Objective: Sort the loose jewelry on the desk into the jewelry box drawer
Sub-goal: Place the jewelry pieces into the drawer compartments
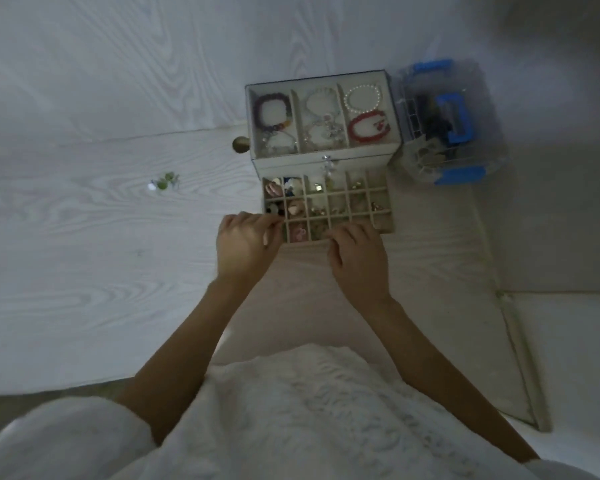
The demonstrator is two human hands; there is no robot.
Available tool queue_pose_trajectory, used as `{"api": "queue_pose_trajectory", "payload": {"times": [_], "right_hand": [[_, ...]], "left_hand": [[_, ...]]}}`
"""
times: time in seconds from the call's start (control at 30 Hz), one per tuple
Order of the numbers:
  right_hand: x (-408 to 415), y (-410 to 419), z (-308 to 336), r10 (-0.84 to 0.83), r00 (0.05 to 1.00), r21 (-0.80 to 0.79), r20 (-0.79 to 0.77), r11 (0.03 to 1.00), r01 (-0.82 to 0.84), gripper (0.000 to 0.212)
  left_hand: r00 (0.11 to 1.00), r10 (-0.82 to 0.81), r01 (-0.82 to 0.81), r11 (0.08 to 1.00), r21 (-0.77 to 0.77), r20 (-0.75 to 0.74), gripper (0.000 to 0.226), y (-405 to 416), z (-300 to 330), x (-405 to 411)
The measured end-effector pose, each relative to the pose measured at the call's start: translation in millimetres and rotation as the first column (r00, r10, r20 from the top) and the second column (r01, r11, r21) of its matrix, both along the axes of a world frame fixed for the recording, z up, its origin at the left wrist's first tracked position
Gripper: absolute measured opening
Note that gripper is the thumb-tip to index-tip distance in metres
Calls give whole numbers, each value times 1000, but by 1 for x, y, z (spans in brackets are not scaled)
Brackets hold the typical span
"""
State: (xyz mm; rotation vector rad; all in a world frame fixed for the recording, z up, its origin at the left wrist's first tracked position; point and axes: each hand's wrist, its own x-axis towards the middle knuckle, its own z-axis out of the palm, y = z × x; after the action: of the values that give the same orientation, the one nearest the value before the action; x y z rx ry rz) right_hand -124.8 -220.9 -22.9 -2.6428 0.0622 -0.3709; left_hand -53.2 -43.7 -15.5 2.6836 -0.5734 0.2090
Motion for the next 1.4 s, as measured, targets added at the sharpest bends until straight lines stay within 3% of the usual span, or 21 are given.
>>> {"api": "queue_pose_trajectory", "payload": {"times": [0.17,0.3,0.4,0.53,0.6,0.7,0.93,1.13,1.27,1.4], "right_hand": [[43,75,0,319,943,69,-98,947,-313,17],[97,128,-3,466,843,98,-269,884,-457,25],[146,172,-8,510,803,151,-308,859,-488,34],[197,217,-21,540,788,92,-296,837,-539,51],[213,228,-28,550,760,-26,-346,804,-594,56],[221,229,-35,545,730,-127,-414,759,-639,49],[191,212,-45,513,784,-29,-349,830,-557,29],[128,174,-30,434,858,188,-277,899,-394,15],[85,140,-15,364,894,284,-263,914,-288,14],[53,107,-5,248,928,347,-277,927,-144,15]], "left_hand": [[937,284,-265,957,117,-202,33,102,-27,-17],[897,337,-307,941,143,-285,53,146,-41,-24],[896,341,-303,937,172,-284,57,165,-48,-26],[917,324,-287,941,180,-234,56,170,-53,-26],[919,319,-284,943,172,-232,58,174,-56,-24],[927,304,-268,946,181,-219,61,176,-56,-21],[909,317,-288,947,143,-272,47,171,-50,-15],[912,212,-238,971,-32,-351,34,131,-36,-13],[782,161,-430,838,-335,-602,23,97,-18,-8],[668,14,-488,763,-424,-744,17,69,-12,-10]]}}
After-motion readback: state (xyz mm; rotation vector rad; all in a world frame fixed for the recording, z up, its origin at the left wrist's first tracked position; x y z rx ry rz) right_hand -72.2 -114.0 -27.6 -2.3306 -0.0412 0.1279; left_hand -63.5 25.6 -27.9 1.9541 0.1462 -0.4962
